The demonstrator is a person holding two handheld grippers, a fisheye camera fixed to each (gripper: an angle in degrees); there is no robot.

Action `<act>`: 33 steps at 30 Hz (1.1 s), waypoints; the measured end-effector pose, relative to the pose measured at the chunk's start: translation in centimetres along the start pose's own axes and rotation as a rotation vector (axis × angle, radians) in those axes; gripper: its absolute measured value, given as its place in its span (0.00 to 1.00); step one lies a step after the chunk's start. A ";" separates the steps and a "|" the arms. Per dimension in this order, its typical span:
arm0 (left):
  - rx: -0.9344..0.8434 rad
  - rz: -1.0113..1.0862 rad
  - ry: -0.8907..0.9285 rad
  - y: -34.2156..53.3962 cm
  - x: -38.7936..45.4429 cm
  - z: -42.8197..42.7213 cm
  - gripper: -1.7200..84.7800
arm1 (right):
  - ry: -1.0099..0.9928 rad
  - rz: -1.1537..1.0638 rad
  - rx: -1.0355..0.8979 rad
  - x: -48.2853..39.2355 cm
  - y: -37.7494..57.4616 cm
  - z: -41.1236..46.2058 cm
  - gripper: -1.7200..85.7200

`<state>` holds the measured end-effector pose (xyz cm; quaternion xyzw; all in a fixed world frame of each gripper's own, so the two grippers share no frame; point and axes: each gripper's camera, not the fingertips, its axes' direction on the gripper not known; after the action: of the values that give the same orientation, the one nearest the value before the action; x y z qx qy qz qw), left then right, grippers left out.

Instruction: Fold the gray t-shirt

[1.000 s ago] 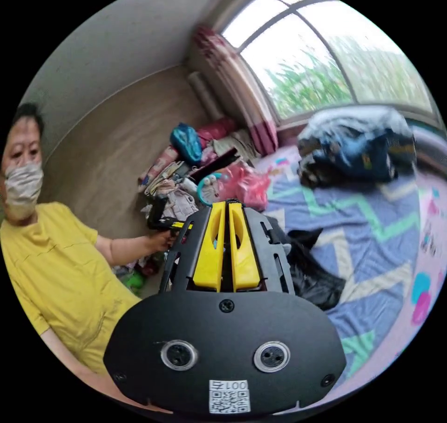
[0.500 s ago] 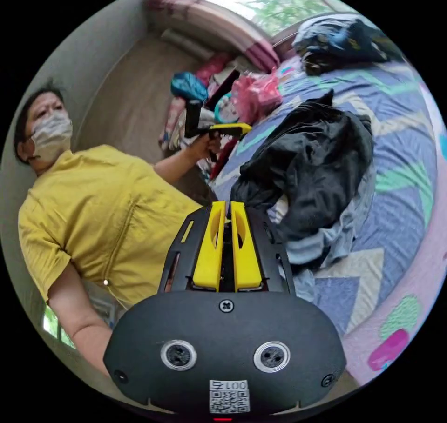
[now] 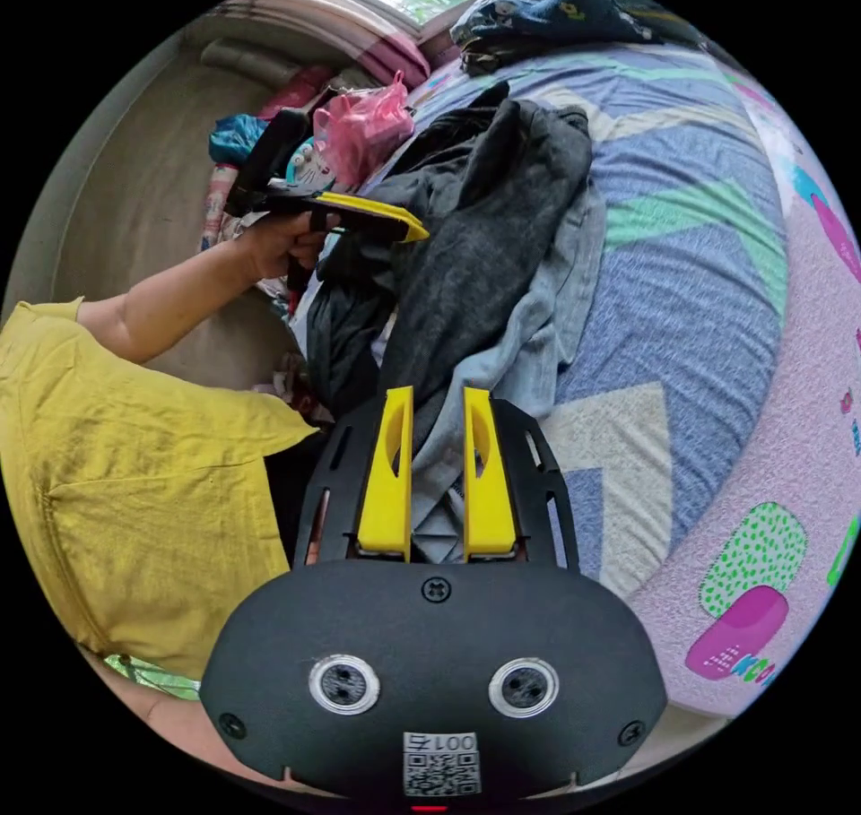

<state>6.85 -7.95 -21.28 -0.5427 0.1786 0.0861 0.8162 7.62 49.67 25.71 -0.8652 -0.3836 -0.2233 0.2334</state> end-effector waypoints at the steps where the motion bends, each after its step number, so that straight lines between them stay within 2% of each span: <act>1: -0.013 -0.028 -0.004 -0.2 0.3 0.5 0.09 | -0.018 0.001 -0.009 0.0 0.3 0.3 0.12; 3: -0.027 -0.082 0.019 -0.5 0.4 1.3 0.09 | -0.031 -0.008 -0.070 -0.2 1.5 2.2 0.13; 6: 0.007 -0.148 0.076 -1.1 0.6 1.5 0.02 | -0.020 -0.036 -0.103 -0.7 2.5 4.2 0.09; 8: 0.089 -0.144 0.103 -1.4 1.4 -0.4 0.01 | 0.030 -0.064 -0.074 -1.2 2.9 4.5 0.06; 11: 0.212 -0.076 0.162 -1.7 3.1 -4.7 0.00 | -0.023 -0.092 0.030 -1.1 3.1 2.2 0.04; 16: 0.460 0.044 0.263 -3.5 4.6 -14.8 0.00 | 0.045 -0.169 0.334 -0.5 2.5 -10.0 0.03; 18: 0.566 0.101 0.284 -4.7 5.2 -19.8 0.00 | 0.130 -0.256 0.517 -1.8 1.8 -18.7 0.03; 21: 0.761 0.198 0.356 -5.0 6.3 -28.4 0.00 | 0.212 -0.402 0.671 -6.1 1.8 -27.8 0.03; 23: 0.884 0.268 0.381 -3.7 7.0 -34.1 0.00 | 0.274 -0.470 0.700 -9.1 2.0 -30.9 0.03; 27: 0.921 0.289 0.423 -1.5 6.0 -37.2 0.00 | 0.376 -0.524 0.674 -13.0 2.6 -31.9 0.03; 33: 0.827 0.146 0.503 2.4 -0.2 -31.2 0.00 | 0.329 -0.473 0.612 -11.2 4.3 -24.8 0.03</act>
<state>-0.32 -35.62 -34.06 -0.1632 0.4272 -0.0689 0.8866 -1.00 26.58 38.02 -0.5968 -0.5780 -0.2817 0.4801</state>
